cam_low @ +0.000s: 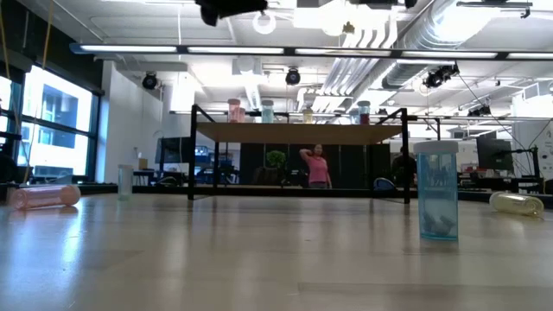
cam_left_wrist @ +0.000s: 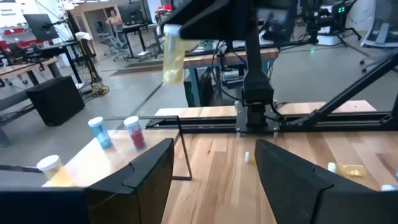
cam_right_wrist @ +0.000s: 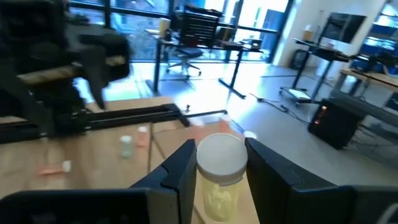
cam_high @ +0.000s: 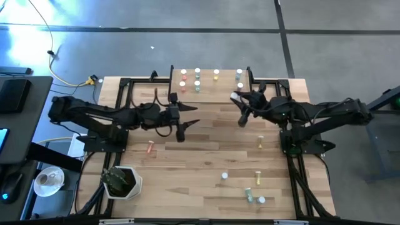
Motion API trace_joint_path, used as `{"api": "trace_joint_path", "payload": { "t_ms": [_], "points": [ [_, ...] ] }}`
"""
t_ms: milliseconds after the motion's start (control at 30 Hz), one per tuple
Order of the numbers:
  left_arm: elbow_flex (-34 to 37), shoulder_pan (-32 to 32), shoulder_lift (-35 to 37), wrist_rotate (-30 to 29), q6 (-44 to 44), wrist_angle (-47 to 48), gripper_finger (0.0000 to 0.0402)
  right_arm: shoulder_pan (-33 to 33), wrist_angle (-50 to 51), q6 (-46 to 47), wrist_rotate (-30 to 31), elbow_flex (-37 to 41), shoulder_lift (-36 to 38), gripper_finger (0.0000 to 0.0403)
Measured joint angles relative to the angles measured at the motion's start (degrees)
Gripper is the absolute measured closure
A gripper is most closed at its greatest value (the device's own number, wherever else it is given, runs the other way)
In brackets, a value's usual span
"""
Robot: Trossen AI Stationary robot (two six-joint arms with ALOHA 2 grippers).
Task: Pick and place medicine bottles onto shelf by color
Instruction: Put the yellow medicine bottle on the shelf
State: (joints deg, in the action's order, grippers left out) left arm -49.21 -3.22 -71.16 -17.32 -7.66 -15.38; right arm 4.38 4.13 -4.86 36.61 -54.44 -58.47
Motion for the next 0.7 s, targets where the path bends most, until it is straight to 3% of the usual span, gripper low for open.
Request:
{"api": "trace_joint_path", "payload": {
  "t_ms": [333,700],
  "points": [
    [0.21,0.00,6.61,1.27,0.19,6.91,0.0186,-11.41,-21.35,6.06,-5.95,10.94,-5.86,0.0294],
    [11.53,-0.18,10.20,-0.24,4.41,-2.39,0.0186,-19.27,-23.65,7.66,-11.65,5.18,-17.11,0.0295]
  ]
}}
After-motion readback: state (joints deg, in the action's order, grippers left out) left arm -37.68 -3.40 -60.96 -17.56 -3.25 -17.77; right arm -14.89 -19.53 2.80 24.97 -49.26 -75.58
